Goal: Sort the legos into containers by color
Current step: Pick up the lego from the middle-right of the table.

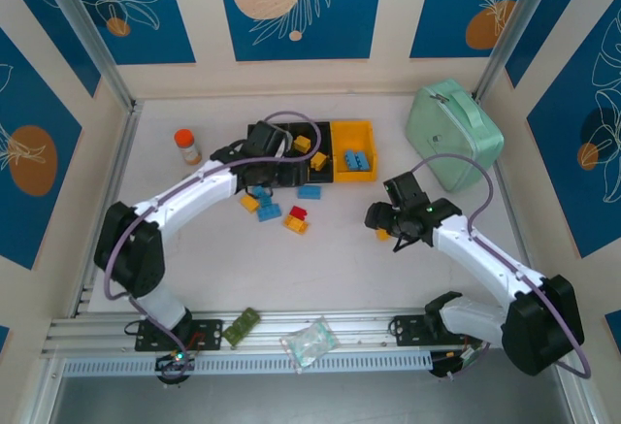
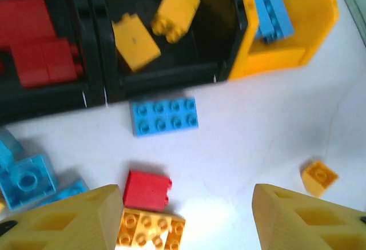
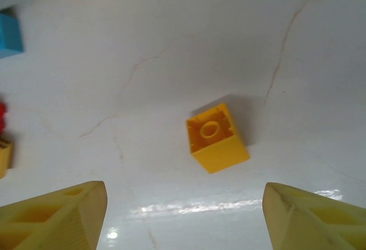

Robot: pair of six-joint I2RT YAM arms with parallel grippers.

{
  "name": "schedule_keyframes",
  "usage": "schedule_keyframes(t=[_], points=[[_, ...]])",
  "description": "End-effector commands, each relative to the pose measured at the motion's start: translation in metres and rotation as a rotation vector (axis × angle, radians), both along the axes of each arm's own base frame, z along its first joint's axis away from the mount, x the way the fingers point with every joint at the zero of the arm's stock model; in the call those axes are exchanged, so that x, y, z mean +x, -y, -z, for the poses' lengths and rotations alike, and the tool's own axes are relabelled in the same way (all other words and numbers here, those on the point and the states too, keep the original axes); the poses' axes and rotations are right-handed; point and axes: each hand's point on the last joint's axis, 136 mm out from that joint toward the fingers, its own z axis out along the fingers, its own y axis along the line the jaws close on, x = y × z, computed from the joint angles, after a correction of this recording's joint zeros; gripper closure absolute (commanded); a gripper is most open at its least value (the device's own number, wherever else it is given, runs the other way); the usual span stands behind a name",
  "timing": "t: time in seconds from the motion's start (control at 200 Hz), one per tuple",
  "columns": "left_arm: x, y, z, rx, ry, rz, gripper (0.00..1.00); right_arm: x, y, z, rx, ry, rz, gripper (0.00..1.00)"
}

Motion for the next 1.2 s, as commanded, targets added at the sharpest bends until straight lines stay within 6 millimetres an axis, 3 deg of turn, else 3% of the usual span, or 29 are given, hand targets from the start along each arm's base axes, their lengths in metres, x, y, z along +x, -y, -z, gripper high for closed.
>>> schedule_keyframes(t=[0.0,0.23,0.435,0.57,0.715,0.845,0.92,1.196], points=[[-0.024,0.016,-0.014,-0.154,-0.002,0.082,0.38,0.010,0.002,0.003,-0.028,-0.005,-0.022,0.27],[-0.068,0.006,0.008,-0.244,-0.059,0.110,0.37,0.023,0.002,0.031,-0.062,-0.069,-0.036,0.28],[-0.086,-0.006,0.033,-0.275,-0.110,0.051,0.37,0.030,-0.008,0.051,-0.053,-0.119,-0.073,0.29],[-0.091,-0.008,0.041,-0.290,-0.134,0.033,0.37,0.029,-0.018,0.061,-0.045,-0.150,-0.097,0.36],[-0.092,-0.007,0.043,-0.296,-0.139,0.029,0.37,0.025,-0.025,0.067,-0.070,-0.172,-0.120,0.52],[-0.093,-0.008,0.043,-0.295,-0.133,0.026,0.37,0.021,-0.032,0.062,-0.079,-0.163,-0.141,0.65],[-0.093,-0.010,0.045,-0.292,-0.133,0.020,0.37,0.021,-0.035,0.055,-0.081,-0.150,-0.151,0.67],[-0.099,-0.034,0.056,-0.262,-0.114,-0.091,0.37,0.044,-0.066,-0.001,-0.045,-0.020,-0.230,0.68]])
